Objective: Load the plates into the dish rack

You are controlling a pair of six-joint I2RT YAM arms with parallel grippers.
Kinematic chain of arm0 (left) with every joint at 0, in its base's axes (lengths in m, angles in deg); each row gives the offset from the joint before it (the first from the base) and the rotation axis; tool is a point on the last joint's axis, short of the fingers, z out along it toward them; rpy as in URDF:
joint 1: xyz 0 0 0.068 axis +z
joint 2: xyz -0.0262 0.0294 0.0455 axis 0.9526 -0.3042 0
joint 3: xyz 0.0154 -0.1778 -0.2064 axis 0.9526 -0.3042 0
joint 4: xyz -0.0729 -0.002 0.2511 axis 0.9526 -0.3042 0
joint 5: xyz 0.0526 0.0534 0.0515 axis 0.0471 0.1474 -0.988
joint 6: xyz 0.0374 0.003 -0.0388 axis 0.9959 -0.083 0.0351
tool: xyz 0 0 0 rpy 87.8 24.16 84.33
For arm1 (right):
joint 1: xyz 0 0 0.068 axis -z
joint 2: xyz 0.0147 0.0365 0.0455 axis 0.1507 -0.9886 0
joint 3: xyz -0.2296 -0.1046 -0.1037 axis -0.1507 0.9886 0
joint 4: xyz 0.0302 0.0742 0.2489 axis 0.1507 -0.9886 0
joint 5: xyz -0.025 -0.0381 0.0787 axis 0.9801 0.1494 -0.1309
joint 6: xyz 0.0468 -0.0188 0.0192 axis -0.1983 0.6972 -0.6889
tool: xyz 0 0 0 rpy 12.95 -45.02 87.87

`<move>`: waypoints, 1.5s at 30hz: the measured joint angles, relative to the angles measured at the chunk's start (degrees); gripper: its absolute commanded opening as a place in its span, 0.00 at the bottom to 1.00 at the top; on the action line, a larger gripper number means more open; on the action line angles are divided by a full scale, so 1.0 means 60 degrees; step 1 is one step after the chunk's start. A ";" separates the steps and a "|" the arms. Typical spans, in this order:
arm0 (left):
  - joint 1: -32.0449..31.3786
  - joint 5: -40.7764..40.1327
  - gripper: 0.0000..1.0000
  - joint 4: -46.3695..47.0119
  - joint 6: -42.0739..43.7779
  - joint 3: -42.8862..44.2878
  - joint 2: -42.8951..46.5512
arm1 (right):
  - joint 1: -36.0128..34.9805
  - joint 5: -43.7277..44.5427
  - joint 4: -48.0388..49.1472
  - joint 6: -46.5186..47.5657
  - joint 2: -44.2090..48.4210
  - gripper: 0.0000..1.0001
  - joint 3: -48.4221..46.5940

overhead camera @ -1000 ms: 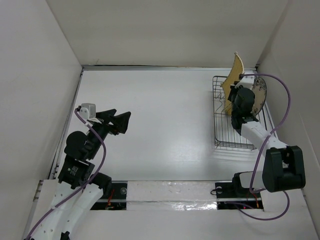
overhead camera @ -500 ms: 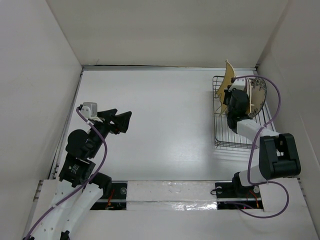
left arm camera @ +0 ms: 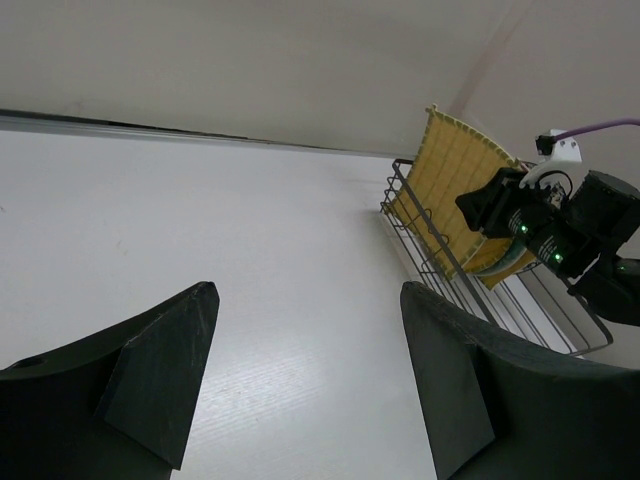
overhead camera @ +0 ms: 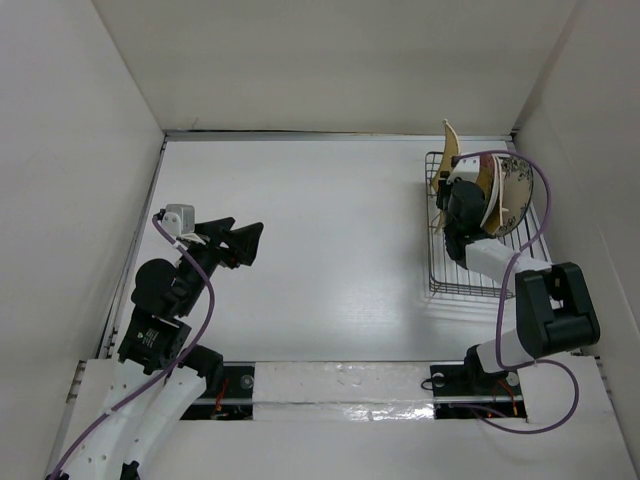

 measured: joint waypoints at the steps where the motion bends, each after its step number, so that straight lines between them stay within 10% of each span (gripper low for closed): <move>1: 0.0000 0.0000 0.71 0.0000 0.0000 0.0000 0.0000 | 0.0000 0.0055 -0.0029 -0.0091 0.0018 0.42 0.0000; 17: 0.0000 -0.0007 0.71 0.0000 0.0000 -0.0062 -0.0004 | 0.0288 0.0044 -0.1985 -0.2153 0.0484 0.44 -0.0026; 45: 0.0000 -0.0157 0.71 -0.0004 0.0000 -0.0073 0.0022 | 0.0270 0.0168 -0.4885 -0.3453 0.4058 0.92 -0.0015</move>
